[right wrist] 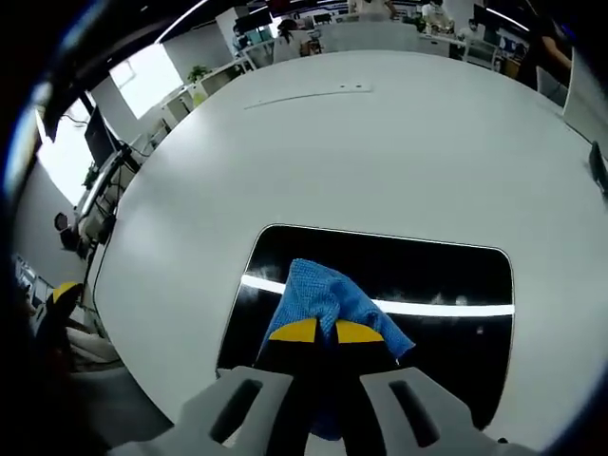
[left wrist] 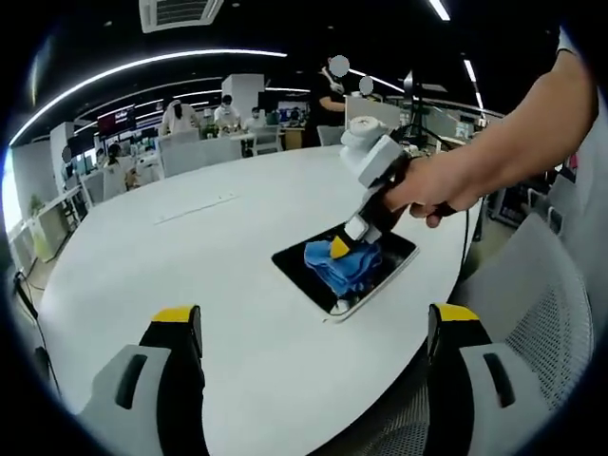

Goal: Wipe the mirror surface with the cleaning cloth until all visible marks leave the cleaned area.

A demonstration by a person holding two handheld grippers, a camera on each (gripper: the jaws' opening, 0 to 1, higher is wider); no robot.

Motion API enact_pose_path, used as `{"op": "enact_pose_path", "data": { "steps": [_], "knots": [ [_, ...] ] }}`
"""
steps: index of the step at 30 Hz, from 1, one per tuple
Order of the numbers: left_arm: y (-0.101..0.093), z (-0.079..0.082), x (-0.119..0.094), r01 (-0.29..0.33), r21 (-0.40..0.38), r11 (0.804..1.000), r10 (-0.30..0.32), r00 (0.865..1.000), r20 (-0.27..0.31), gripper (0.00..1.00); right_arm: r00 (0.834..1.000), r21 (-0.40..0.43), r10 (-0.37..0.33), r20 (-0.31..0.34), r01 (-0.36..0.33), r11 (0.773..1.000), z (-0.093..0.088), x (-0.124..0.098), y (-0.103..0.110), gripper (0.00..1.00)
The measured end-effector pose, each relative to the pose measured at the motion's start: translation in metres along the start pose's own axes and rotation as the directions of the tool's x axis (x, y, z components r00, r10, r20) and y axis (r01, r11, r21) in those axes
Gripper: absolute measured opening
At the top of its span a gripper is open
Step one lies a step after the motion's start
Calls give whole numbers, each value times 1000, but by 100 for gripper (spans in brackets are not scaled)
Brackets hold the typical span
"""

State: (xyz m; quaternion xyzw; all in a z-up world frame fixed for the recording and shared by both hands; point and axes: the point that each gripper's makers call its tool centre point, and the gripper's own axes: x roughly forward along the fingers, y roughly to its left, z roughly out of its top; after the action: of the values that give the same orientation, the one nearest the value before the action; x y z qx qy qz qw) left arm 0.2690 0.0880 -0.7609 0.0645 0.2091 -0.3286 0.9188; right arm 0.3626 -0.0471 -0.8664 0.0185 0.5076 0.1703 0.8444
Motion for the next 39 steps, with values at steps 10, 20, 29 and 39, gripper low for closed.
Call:
{"op": "enact_pose_path", "data": {
  "steps": [10, 20, 29, 39],
  "knots": [
    [-5, 21, -9, 19, -57, 998, -18, 1000, 14, 99, 1000, -7, 16, -17, -16, 1000, -18, -9, 12, 0],
    [-13, 31, -27, 28, -145, 989, -23, 999, 32, 99, 999, 21, 45, -27, -45, 999, -31, -15, 17, 0],
    [-20, 20, -25, 51, -102, 993, -45, 997, 60, 94, 997, 26, 62, -38, -61, 998, -36, -11, 21, 0],
    [-32, 7, -17, 74, -71, 995, -74, 997, 7, 97, 996, -3, 74, -56, -74, 997, -46, -19, 26, 0]
  ]
}}
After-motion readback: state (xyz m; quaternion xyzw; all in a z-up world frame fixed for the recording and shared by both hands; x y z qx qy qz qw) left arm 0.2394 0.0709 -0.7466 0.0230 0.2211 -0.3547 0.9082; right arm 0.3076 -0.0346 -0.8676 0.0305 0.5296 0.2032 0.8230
